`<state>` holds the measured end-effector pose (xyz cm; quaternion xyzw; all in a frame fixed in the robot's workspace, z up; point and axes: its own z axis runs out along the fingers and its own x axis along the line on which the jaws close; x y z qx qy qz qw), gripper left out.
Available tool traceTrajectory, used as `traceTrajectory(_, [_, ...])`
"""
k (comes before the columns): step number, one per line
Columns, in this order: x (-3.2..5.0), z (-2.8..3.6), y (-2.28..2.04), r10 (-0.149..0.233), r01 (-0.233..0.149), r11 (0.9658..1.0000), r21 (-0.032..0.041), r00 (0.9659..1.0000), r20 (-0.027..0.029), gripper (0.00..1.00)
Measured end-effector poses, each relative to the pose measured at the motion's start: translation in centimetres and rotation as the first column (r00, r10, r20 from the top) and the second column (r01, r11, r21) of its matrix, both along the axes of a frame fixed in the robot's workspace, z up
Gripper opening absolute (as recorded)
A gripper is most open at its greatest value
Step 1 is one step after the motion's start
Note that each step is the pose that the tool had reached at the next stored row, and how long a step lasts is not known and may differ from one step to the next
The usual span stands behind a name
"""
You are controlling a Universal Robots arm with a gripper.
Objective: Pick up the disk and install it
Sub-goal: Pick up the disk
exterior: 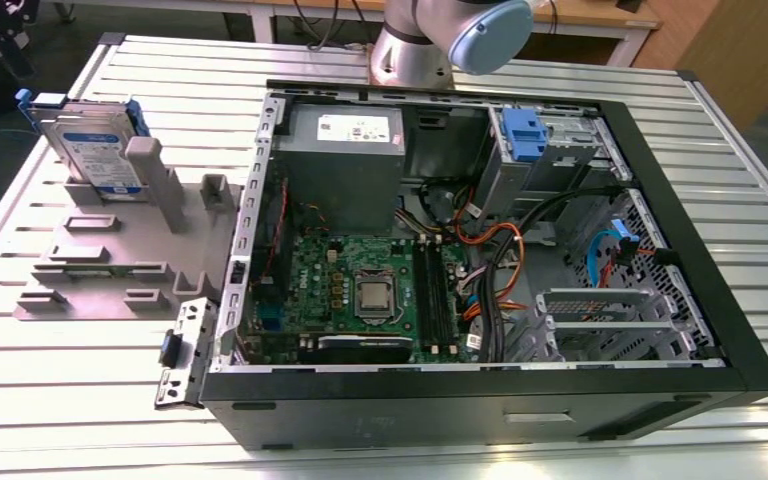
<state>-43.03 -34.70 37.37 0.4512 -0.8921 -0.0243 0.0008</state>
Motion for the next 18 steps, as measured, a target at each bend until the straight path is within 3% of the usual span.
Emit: traceTrajectory(18, [0.0, -0.01, 0.0, 0.02, -0.02, 0.9998, 0.0, 0.9998, 0.0001, 0.11])
